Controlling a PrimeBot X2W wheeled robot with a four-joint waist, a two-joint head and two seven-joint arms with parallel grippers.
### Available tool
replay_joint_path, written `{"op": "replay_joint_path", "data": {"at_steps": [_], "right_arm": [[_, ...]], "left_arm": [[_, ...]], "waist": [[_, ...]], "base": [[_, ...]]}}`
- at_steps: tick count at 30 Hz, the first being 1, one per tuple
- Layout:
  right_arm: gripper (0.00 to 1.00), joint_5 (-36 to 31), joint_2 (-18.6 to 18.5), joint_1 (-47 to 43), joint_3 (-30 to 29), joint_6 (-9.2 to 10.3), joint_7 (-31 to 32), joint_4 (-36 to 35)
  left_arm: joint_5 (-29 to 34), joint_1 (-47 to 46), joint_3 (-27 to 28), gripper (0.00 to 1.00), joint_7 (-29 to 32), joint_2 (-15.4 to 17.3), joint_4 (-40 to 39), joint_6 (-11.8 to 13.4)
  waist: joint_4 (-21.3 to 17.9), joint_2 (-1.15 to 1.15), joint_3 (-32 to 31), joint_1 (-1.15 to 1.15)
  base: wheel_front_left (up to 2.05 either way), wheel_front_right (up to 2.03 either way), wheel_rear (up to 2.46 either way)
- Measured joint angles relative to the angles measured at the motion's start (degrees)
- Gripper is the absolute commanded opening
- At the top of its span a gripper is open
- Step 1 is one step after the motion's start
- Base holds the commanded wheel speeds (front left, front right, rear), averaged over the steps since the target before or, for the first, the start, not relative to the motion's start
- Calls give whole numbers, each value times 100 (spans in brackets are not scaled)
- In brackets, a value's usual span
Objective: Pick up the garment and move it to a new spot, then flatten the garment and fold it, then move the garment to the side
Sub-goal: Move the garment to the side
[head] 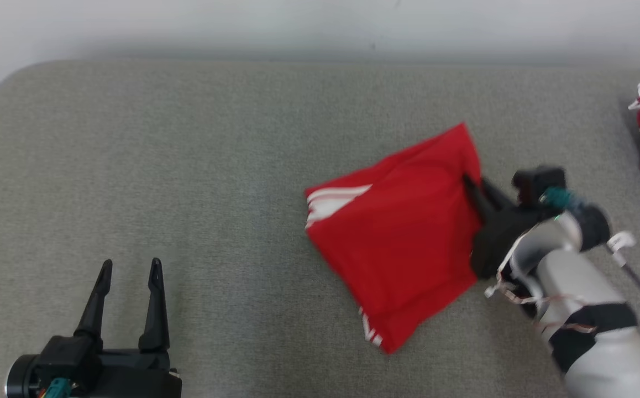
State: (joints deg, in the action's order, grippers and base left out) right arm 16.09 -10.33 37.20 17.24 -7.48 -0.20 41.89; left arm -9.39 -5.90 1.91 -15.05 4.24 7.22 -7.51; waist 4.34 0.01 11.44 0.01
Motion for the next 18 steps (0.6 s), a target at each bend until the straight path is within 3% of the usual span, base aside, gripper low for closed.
{"op": "replay_joint_path", "data": {"at_steps": [8, 18], "right_arm": [[0, 210, -821, 1178, 34, 0, 169, -154], [0, 461, -1696, 2051, -127, 0, 270, -80]], "left_arm": [[18, -322, -69, 100, 0, 264, -252, 0], [87, -671, -188, 100, 59, 803, -657, -2]], "waist": [[-299, 0, 595, 0], [-956, 1, 1376, 1]], "base": [[0, 0, 0], [0, 0, 0]]}}
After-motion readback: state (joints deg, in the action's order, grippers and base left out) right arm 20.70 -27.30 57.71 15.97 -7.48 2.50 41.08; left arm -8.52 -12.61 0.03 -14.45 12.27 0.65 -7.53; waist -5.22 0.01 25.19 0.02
